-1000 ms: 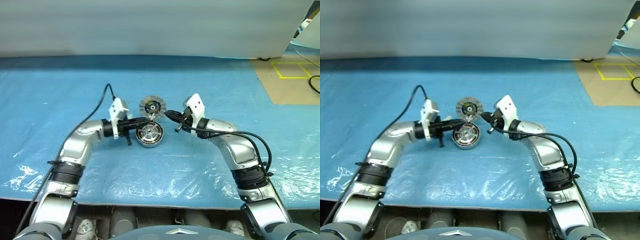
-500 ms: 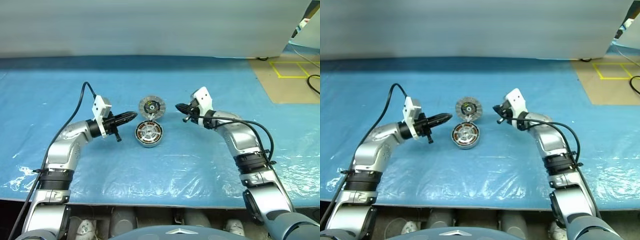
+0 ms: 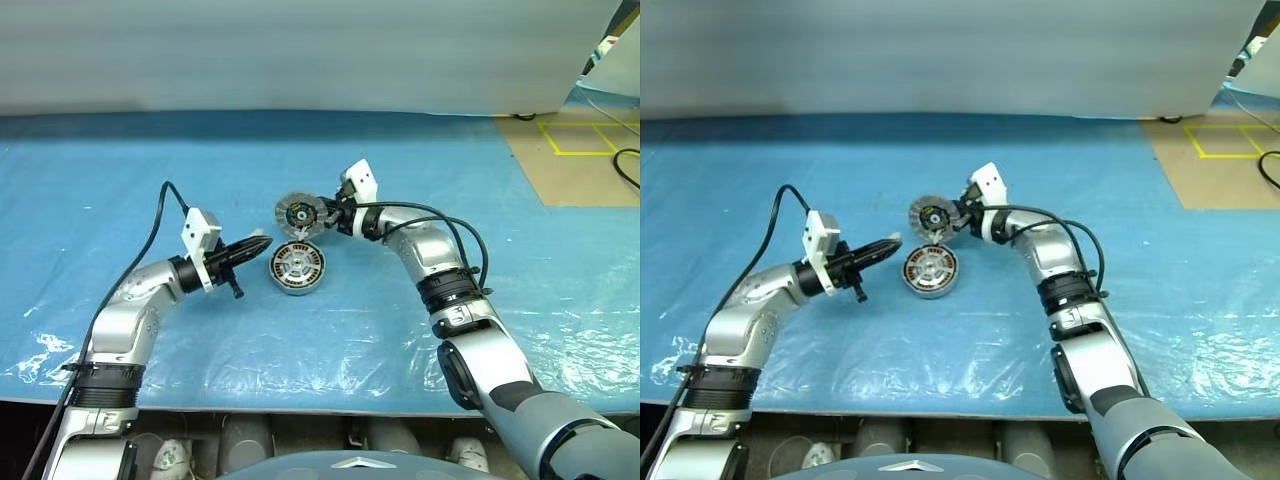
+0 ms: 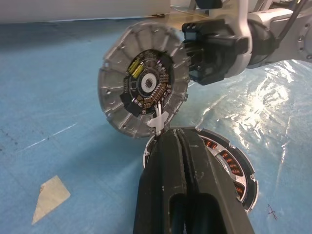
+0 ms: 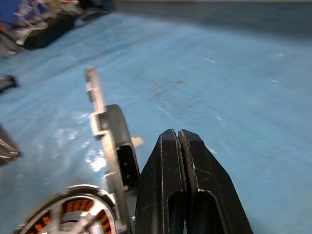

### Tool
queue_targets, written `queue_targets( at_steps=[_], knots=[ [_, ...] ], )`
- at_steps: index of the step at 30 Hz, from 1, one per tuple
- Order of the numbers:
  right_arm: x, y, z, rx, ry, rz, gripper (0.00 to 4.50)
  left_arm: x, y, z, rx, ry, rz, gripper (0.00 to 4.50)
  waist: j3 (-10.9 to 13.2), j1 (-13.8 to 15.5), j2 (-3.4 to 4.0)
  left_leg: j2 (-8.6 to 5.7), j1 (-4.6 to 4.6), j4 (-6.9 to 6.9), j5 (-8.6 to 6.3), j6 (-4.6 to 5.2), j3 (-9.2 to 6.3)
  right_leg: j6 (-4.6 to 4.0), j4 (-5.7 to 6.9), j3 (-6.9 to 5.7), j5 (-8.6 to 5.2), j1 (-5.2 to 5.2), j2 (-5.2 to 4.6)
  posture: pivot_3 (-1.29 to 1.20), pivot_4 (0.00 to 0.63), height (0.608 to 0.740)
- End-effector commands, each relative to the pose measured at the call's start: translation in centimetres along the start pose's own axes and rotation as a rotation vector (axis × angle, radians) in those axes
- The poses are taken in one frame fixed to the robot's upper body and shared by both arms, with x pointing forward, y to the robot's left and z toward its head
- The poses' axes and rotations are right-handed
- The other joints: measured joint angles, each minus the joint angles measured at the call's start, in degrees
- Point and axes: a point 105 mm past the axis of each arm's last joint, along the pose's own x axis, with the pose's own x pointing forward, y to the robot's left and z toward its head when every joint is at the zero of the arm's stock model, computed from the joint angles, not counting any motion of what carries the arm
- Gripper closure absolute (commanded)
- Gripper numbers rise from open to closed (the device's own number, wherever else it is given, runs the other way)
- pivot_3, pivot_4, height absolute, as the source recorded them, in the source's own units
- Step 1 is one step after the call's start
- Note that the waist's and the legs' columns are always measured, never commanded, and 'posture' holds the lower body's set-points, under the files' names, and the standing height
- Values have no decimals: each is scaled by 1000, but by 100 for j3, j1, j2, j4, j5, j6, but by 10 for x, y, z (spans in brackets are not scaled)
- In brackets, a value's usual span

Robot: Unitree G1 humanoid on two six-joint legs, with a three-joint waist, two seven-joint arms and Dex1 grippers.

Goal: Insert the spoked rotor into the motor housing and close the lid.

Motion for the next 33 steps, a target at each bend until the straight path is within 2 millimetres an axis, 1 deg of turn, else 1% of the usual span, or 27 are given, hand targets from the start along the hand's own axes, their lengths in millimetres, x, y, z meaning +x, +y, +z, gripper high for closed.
queue_targets(
  at_steps=[1,4,6,8,11,14,16,18,20,22,24,26,28,30,31,33],
  knots=[
    [-7,17,9,21,-37,134,4500,-2,-3,13,42,-44,2,4446,0,3,0,5,0,3,0,0,0,-3,4,-5,-1,0,1,0,150,740],
    [-15,25,-1,2,18,187,4500,-3,-3,11,41,-39,4,4446,0,18,0,13,-1,12,0,0,-1,-11,14,-14,-6,0,2,0,150,740],
    [-20,27,-13,-75,91,189,4500,-3,-3,11,41,-37,2,4446,0,22,0,12,-1,16,-1,-1,-1,-19,14,-14,-11,1,1,0,150,740],
    [-24,29,-20,-113,129,191,4500,-2,-3,12,41,-40,1,4446,0,21,0,12,-2,20,-1,-1,-1,-29,14,-14,-17,1,0,0,150,740],
    [-23,32,-27,-149,148,164,4500,-3,1,13,41,-38,2,4446,0,-12,0,13,0,20,-1,-2,-1,-30,15,-13,-17,1,1,0,150,740],
    [-19,36,-31,-174,140,125,4500,-9,12,18,53,-39,24,4446,0,-19,0,13,4,20,-1,-2,-1,-30,16,-13,-18,1,2,0,150,740],
    [-16,39,-29,-181,118,102,4500,-12,18,20,62,-35,33,4446,0,-23,0,13,7,20,-1,-2,0,-30,16,-11,-17,1,3,0,150,740],
    [-14,32,-20,-176,70,35,4500,-17,22,21,66,-26,40,4446,0,-29,0,12,7,19,-1,-3,0,-30,15,-10,-17,1,3,0,150,740],
    [-14,20,-7,-154,13,-44,4500,-20,24,21,72,-16,42,4446,0,-17,0,11,8,18,-1,-3,0,-30,15,-9,-17,1,3,0,150,740],
    [-14,12,8,-121,-51,-84,4500,-22,27,22,76,-14,53,4446,0,-10,0,8,7,18,-1,-3,0,-29,15,-9,-17,1,0,0,150,740],
    [-12,9,23,-99,-109,-98,4500,-24,29,22,79,-13,62,4446,0,-6,0,8,4,20,-1,-3,0,-29,15,-9,-17,1,-1,0,150,740],
    [-9,9,34,-85,-148,-98,4500,-25,30,22,80,-11,63,4446,0,-7,0,8,6,19,-1,-3,0,-29,16,-10,-17,1,0,0,150,740],
    [-2,15,39,-74,-159,-68,4500,-25,29,21,80,-8,62,4446,0,-8,0,9,7,19,-1,-4,-1,-29,16,-10,-16,1,0,0,150,740],
    [5,27,38,-67,-147,-8,4500,-25,29,20,80,-5,63,4446,0,-9,0,9,7,14,-2,-4,0,-18,15,-10,-10,1,0,0,150,740],
    [10,38,34,-58,-120,42,4500,-25,28,19,80,-5,63,4446,0,-10,0,9,7,13,-1,-4,-1,-12,15,-10,-7,1,1,0,150,740],
    [18,50,25,-52,-67,83,4500,-26,28,19,79,-5,66,4446,0,-17,0,9,6,9,-1,-4,-1,-10,14,-11,-5,0,2,0,150,740]
  ],
)
